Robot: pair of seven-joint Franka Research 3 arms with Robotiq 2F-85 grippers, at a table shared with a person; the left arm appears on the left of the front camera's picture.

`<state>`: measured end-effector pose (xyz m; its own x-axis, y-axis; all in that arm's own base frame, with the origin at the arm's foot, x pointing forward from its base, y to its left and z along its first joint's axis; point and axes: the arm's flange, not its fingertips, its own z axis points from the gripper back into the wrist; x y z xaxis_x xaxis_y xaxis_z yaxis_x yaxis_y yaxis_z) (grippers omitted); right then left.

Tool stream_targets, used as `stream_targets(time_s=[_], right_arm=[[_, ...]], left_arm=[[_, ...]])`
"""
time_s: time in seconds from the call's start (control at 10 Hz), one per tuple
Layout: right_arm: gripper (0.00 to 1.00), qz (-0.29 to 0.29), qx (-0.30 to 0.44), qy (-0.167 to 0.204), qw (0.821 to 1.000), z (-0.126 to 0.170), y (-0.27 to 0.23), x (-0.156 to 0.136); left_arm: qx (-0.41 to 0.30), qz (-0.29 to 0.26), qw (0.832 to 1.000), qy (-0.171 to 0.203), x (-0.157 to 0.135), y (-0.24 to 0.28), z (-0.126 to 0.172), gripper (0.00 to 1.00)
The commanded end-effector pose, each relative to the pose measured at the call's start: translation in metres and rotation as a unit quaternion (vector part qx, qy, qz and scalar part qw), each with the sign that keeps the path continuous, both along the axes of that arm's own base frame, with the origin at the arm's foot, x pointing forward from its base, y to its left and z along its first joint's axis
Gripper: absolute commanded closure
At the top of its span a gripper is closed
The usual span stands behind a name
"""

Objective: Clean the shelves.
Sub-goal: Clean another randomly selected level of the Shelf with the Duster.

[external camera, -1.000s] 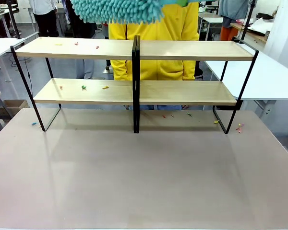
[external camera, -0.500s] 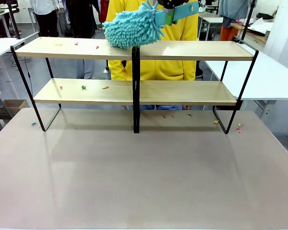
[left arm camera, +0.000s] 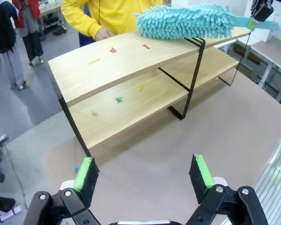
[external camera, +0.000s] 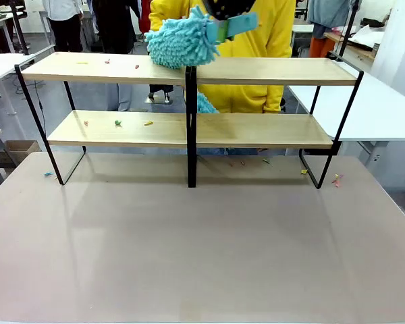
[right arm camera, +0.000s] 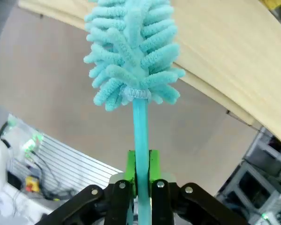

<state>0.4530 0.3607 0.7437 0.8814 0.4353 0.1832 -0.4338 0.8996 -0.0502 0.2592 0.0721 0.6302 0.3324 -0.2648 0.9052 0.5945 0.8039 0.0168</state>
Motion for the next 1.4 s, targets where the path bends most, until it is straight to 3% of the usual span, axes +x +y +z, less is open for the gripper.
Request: stream_targets(time_s=[0.0,0.3,1.0,1.3], right_arm=[[0.88,-0.098,0.016,-0.040,0.994,0.016,0.040,-0.005],[0.88,-0.118,0.031,0.018,0.992,0.013,0.065,-0.015],[0.88,-0.040,0.103,0.073,0.991,-0.002,0.121,0.022],[0.88,-0.001,0.119,0.072,0.990,0.003,0.138,0.032]], left_arm=[[-0.003,-0.001,1.000,-0.004,0.001,0.000,0.000,0.00],[-0.003,-0.001,1.000,-0.004,0.001,0.000,0.000,0.00],[-0.003,-0.001,1.000,-0.004,0.001,0.000,0.000,0.00],[-0.003,-0.001,1.000,-0.004,0.001,0.000,0.000,0.00]])
